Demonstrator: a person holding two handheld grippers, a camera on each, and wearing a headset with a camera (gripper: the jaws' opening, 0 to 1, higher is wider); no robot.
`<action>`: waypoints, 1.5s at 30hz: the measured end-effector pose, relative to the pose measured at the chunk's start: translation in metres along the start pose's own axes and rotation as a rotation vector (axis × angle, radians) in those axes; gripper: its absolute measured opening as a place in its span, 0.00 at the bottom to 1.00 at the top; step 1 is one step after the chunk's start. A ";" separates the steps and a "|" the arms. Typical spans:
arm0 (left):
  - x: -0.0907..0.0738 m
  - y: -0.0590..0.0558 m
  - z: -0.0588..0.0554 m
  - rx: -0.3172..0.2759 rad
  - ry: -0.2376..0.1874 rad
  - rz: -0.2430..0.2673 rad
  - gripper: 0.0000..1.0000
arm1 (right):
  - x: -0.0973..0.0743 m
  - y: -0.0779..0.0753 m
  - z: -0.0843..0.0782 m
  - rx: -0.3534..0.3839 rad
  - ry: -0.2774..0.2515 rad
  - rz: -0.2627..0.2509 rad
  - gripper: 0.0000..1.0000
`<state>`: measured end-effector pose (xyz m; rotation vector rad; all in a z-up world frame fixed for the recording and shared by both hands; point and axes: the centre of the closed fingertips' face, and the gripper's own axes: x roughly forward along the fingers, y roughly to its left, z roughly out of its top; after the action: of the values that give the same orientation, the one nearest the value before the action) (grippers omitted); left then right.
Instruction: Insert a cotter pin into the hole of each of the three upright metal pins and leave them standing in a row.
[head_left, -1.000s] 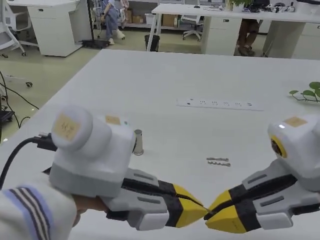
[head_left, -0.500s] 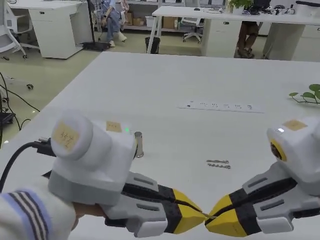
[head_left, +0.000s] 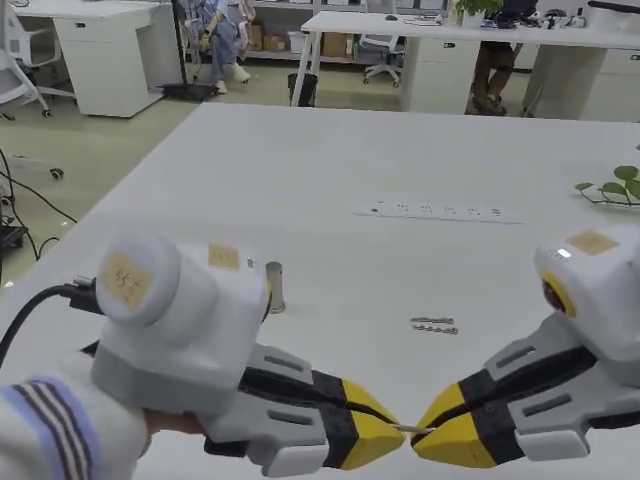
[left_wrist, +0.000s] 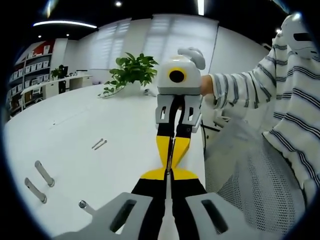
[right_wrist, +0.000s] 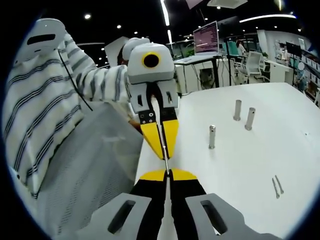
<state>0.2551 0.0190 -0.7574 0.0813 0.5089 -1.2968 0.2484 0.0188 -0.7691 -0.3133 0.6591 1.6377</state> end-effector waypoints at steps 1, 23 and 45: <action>0.000 0.000 -0.001 0.002 0.003 -0.001 0.00 | 0.000 0.001 0.000 0.000 0.000 0.002 0.04; -0.002 0.007 0.001 0.045 -0.016 0.035 0.11 | 0.002 -0.003 0.002 -0.018 0.019 -0.032 0.03; -0.044 0.074 0.009 0.034 -0.093 0.303 0.48 | 0.009 -0.027 -0.005 -0.008 0.115 -0.148 0.03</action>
<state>0.3189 0.0768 -0.7480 0.1212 0.3785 -1.0079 0.2719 0.0246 -0.7840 -0.4549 0.6996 1.4890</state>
